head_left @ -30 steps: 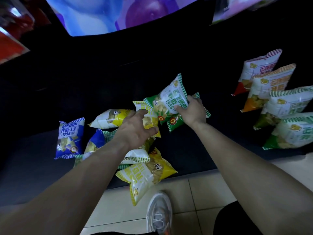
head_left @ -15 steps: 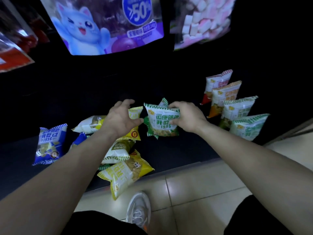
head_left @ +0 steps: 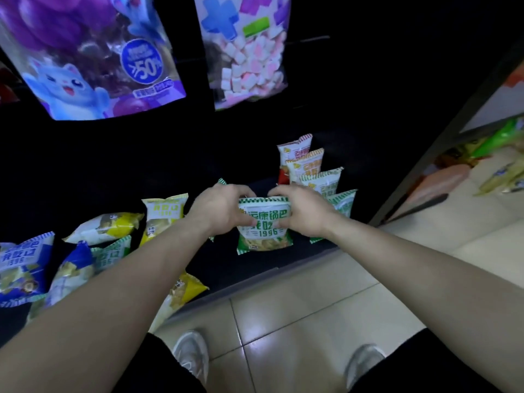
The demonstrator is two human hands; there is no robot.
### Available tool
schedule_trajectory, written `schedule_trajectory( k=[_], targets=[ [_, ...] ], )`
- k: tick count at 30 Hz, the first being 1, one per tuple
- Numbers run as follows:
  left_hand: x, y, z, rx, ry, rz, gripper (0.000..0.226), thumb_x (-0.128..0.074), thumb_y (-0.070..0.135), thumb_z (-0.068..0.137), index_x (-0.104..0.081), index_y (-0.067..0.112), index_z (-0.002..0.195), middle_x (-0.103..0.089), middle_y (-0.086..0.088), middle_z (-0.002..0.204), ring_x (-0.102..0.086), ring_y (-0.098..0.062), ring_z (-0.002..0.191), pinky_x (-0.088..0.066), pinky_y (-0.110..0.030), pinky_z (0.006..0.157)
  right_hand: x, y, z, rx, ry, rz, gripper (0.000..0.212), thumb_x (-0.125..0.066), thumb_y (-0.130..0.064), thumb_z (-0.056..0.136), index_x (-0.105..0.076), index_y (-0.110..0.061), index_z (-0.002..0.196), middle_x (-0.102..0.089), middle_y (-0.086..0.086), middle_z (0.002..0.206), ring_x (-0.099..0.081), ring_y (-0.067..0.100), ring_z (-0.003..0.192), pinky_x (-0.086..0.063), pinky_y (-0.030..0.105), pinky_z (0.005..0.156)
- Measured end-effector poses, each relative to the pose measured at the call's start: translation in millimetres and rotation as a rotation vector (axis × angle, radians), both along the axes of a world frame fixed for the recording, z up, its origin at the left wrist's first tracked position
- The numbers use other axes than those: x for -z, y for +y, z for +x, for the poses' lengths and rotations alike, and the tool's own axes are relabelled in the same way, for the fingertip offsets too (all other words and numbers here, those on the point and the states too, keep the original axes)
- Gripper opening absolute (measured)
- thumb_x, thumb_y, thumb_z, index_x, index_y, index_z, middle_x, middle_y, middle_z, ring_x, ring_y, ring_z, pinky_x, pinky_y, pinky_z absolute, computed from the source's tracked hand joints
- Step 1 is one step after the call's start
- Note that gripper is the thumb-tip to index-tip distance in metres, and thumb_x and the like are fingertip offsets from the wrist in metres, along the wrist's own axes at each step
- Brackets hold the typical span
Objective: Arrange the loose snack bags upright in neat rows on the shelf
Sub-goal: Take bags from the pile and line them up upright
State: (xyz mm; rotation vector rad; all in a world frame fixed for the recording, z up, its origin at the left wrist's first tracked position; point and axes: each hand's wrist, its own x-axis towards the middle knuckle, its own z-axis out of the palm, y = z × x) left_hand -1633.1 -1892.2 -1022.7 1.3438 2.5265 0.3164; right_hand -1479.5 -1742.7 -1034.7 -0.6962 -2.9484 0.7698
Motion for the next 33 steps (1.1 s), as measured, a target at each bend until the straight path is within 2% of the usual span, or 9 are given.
schedule_trajectory(
  k=[2, 5, 10, 15, 18, 21, 25, 28, 33],
  targets=[
    [0, 8, 2, -0.035, 0.032, 0.0, 0.057, -0.078, 0.059, 0.068, -0.06, 0.04, 0.118, -0.066, 0.009, 0.091, -0.061, -0.011, 0.077, -0.051, -0.031, 0.062, -1, 6, 9, 0.028, 0.055, 0.027, 0.084, -0.082, -0.044, 0.074, -0.037, -0.036, 0.144, -0.05, -0.005, 0.141, -0.054, 0.019, 0.119, -0.049, 0.041, 0.091],
    [8, 15, -5, -0.118, 0.054, 0.018, 0.061, -0.077, 0.061, 0.069, -0.06, 0.036, 0.122, -0.069, 0.008, 0.092, -0.062, -0.011, 0.073, -0.048, -0.029, 0.056, -3, 26, 14, 0.122, 0.094, 0.053, 0.088, -0.073, -0.049, 0.081, -0.024, -0.029, 0.151, -0.045, 0.0, 0.146, -0.054, 0.021, 0.121, -0.05, 0.04, 0.089],
    [26, 41, -38, -0.19, 0.138, -0.001, 0.071, -0.072, 0.067, 0.069, -0.056, 0.033, 0.13, -0.066, 0.005, 0.087, -0.063, -0.015, 0.072, -0.047, -0.028, 0.056, 17, 66, 22, 0.206, -0.014, -0.017, 0.086, -0.066, -0.045, 0.088, -0.017, -0.023, 0.155, -0.041, 0.005, 0.149, -0.048, 0.025, 0.129, -0.047, 0.044, 0.096],
    [53, 91, -79, -0.191, 0.135, 0.049, 0.071, -0.073, 0.059, 0.075, -0.054, 0.028, 0.135, -0.066, -0.004, 0.118, -0.064, -0.02, 0.084, -0.045, -0.03, 0.062, 40, 85, 9, 0.218, -0.065, -0.021, 0.081, -0.064, -0.045, 0.087, -0.019, -0.024, 0.152, -0.046, 0.004, 0.141, -0.05, 0.027, 0.123, -0.048, 0.045, 0.091],
    [71, 129, -101, -0.221, 0.027, 0.123, 0.071, -0.075, 0.057, 0.075, -0.054, 0.026, 0.135, -0.066, -0.006, 0.116, -0.06, -0.019, 0.079, -0.047, -0.031, 0.062, 53, 88, -5, 0.214, -0.049, -0.027, 0.076, -0.064, -0.044, 0.088, -0.024, -0.023, 0.149, -0.049, 0.004, 0.134, -0.053, 0.028, 0.117, -0.05, 0.046, 0.089],
    [92, 161, -119, -0.293, -0.055, 0.2, 0.074, -0.077, 0.057, 0.073, -0.054, 0.025, 0.135, -0.065, -0.007, 0.116, -0.062, -0.024, 0.09, -0.053, -0.036, 0.071, 65, 90, -15, 0.203, -0.077, -0.007, 0.07, -0.062, -0.044, 0.089, -0.027, -0.022, 0.146, -0.05, 0.003, 0.13, -0.055, 0.028, 0.114, -0.051, 0.045, 0.085],
    [127, 178, -134, -0.3, 0.008, 0.236, 0.07, -0.074, 0.053, 0.077, -0.052, 0.024, 0.137, -0.064, -0.009, 0.124, -0.063, -0.03, 0.101, -0.05, -0.035, 0.073, 78, 94, -21, 0.203, -0.142, 0.022, 0.064, -0.06, -0.044, 0.09, -0.03, -0.024, 0.143, -0.049, 0.003, 0.128, -0.054, 0.027, 0.112, -0.051, 0.045, 0.085],
    [141, 176, -152, -0.319, -0.047, 0.257, 0.073, -0.075, 0.052, 0.077, -0.049, 0.025, 0.139, -0.058, -0.005, 0.135, -0.06, -0.03, 0.112, -0.047, -0.037, 0.078, 83, 94, -24, 0.187, -0.173, 0.037, 0.063, -0.059, -0.045, 0.09, -0.032, -0.024, 0.142, -0.048, 0.003, 0.126, -0.053, 0.028, 0.113, -0.051, 0.045, 0.085],
    [151, 166, -169, -0.278, 0.05, 0.171, 0.065, -0.078, 0.046, 0.077, -0.054, 0.031, 0.135, -0.064, -0.009, 0.125, -0.062, -0.032, 0.105, -0.045, -0.035, 0.07, 84, 93, -25, 0.177, -0.178, 0.037, 0.065, -0.059, -0.045, 0.089, -0.032, -0.024, 0.144, -0.047, 0.002, 0.129, -0.049, 0.027, 0.117, -0.049, 0.045, 0.089]
  ],
)
